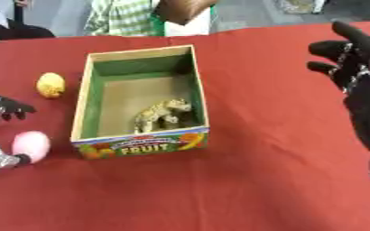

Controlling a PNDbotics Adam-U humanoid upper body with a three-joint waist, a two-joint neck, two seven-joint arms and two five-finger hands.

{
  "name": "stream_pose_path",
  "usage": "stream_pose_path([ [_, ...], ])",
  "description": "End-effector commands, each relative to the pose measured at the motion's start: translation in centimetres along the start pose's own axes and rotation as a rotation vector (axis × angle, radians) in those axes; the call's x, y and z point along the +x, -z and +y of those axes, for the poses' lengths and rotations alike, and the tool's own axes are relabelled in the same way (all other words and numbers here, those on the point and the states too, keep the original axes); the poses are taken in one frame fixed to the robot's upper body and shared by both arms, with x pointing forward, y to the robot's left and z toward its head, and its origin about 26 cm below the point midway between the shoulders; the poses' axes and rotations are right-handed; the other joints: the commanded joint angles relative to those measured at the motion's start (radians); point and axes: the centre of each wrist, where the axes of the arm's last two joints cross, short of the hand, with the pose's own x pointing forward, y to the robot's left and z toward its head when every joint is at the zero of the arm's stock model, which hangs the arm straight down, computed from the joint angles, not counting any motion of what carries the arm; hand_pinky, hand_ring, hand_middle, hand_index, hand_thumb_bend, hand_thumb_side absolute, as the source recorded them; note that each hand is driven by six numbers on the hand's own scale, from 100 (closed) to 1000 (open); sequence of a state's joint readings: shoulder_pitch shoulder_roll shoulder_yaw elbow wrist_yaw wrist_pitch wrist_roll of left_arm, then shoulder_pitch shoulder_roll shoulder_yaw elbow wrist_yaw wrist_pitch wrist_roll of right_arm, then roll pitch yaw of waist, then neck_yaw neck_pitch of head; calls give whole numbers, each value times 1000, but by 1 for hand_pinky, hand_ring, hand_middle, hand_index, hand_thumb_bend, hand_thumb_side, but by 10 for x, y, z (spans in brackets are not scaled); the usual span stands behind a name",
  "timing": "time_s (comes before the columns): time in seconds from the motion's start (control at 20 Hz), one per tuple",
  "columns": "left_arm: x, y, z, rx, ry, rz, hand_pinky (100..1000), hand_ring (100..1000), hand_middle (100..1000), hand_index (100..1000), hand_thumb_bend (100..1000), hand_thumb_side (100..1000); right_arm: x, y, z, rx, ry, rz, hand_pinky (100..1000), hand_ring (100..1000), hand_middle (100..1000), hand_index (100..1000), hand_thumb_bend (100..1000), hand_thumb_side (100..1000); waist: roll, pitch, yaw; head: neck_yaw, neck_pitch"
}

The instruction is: Pick up objects on the table and place them in the box.

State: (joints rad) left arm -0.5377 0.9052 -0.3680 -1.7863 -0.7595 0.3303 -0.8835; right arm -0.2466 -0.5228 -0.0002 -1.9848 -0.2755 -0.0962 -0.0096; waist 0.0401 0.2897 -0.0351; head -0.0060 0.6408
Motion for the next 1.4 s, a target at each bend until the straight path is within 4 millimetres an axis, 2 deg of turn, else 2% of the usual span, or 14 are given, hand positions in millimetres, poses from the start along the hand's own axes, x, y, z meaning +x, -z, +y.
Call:
stream_pose_path([
  [0.05, -5, 0, 4, -16, -1, 40, 559, 777, 774, 947, 421, 459, 7, 4, -3, 7, -21, -27, 839, 881, 736, 962, 100, 1000, -3, -14, 1, 5, -8],
  [0.35, -6, 6, 1, -37, -8, 31, 553, 770, 769, 940, 422, 461, 7, 4, -3, 6, -19, -27, 839, 881, 736, 962, 100, 1000, -4, -13, 1, 6, -10],
  [0.4, -6, 7, 1, -39, -9, 29, 532, 739, 730, 876, 415, 460, 7, 4, -3, 6, -19, -27, 839, 881, 736, 962, 100, 1000, -4, -13, 0, 6, -10],
  [0.5, -5, 11, -1, -49, -15, 22, 509, 713, 698, 824, 403, 446, 7, 4, -2, 6, -17, -26, 839, 881, 736, 962, 100, 1000, -4, -13, -1, 6, -12],
  [0.85, -7, 21, -2, -53, 25, 67, 419, 622, 609, 720, 315, 375, 6, 3, -2, 6, -15, -22, 839, 881, 736, 963, 100, 1000, -4, -13, -3, 6, -12],
  [1.05, -7, 26, -4, -44, 70, 100, 345, 563, 558, 663, 182, 288, 6, 3, -2, 5, -14, -20, 839, 881, 736, 963, 100, 1000, -4, -13, -3, 6, -11],
  [1.15, -6, 28, -6, -40, 89, 105, 321, 540, 538, 643, 104, 214, 6, 2, -2, 4, -13, -19, 839, 881, 736, 963, 100, 1000, -4, -13, -3, 5, -11],
  [1.2, -5, 28, -6, -39, 93, 102, 314, 532, 537, 642, 100, 122, 6, 2, -2, 3, -13, -19, 839, 881, 735, 963, 100, 1000, -4, -13, -3, 5, -11],
  [1.4, 0, 23, -4, -23, 87, 63, 299, 515, 548, 655, 100, 104, 5, 2, -2, 1, -14, -17, 840, 881, 735, 963, 100, 1000, -4, -13, -3, 4, -10],
])
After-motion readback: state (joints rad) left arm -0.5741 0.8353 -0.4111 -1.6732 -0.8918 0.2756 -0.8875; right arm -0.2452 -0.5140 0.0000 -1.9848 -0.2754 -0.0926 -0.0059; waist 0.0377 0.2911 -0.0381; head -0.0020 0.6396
